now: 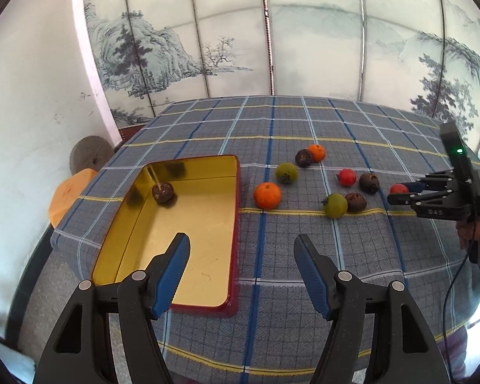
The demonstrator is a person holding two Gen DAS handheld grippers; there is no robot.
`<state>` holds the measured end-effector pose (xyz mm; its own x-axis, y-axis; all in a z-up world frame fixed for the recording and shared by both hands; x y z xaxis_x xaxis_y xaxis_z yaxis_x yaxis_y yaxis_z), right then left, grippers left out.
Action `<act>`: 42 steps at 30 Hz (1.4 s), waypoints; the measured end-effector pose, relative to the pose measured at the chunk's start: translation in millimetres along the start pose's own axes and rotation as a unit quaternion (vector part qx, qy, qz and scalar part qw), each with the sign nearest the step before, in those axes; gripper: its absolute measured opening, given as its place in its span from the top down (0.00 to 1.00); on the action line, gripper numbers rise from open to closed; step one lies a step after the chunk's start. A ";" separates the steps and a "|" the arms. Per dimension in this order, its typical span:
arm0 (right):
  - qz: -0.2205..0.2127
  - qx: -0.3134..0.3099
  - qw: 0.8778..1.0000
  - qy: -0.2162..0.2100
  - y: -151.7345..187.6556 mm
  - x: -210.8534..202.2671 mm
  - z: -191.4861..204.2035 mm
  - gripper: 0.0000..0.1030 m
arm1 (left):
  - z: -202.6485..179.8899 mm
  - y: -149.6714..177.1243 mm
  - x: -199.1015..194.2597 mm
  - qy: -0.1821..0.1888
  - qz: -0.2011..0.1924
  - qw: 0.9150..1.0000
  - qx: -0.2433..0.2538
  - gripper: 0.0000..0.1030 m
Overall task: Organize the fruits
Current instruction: 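Lower the right gripper onto the red tomato and carry it into the tin, then grasp the orange with the right gripper while the left gripper grasps the green lime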
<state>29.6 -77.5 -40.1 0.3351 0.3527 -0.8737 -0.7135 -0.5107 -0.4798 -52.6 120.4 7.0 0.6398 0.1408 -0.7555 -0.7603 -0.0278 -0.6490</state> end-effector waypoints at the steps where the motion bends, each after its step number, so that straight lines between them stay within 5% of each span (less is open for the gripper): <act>1: -0.010 -0.005 1.000 -0.010 -3.6 -8.1 7.8 0.72 | 3.5 2.4 -1.2 0.000 -0.003 1.000 -0.007 0.33; 6: -0.062 -0.068 0.991 -0.098 -55.1 -49.3 85.0 0.72 | 23.9 13.0 -3.5 -0.009 -0.003 0.999 -0.044 0.33; 10: -0.061 -0.125 0.977 -0.163 -104.0 -38.4 154.4 0.71 | 39.7 23.3 -5.9 -0.014 0.002 0.997 -0.080 0.30; 16: -0.008 -0.162 0.966 -0.201 -148.7 26.5 229.4 0.71 | 45.0 45.2 -11.4 -0.033 0.010 0.996 -0.084 0.22; 20: 0.026 -0.178 0.967 -0.181 -157.0 65.5 254.0 0.71 | 48.4 51.6 -14.3 -0.035 0.011 0.996 -0.081 0.21; 28: 0.047 -0.159 0.972 -0.168 -167.6 100.0 265.0 0.69 | 53.2 57.4 -9.5 -0.033 0.022 0.996 -0.085 0.18; 32: 0.006 -0.141 0.973 -0.184 -173.9 82.9 257.8 0.42 | 49.4 58.7 -7.1 -0.030 0.033 0.995 -0.083 0.15; 35: -0.033 -0.132 0.971 -0.195 -167.1 54.6 233.9 0.42 | 49.2 59.7 -5.5 -0.025 0.037 0.995 -0.084 0.14; 42: 0.011 -0.178 0.979 -0.104 -126.0 47.0 153.1 0.42 | 45.1 61.0 -0.8 0.022 0.036 0.995 -0.092 0.08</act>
<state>41.0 123.5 -8.4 0.1625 0.4717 -0.8666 -0.4479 -0.7473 -0.4908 -104.6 163.2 -28.0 0.5925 0.0879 -0.8008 -0.7731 -0.2175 -0.5959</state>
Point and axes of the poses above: each gripper's, at about its wrist camera, not at the fingertips, and x roughly the way its jaws point, z to its left, y to its underside, the point moved 3 cm from there along x, roughly the way its jaws point, and after that the axes turned 7 degrees about z, right-handed, at the moved point
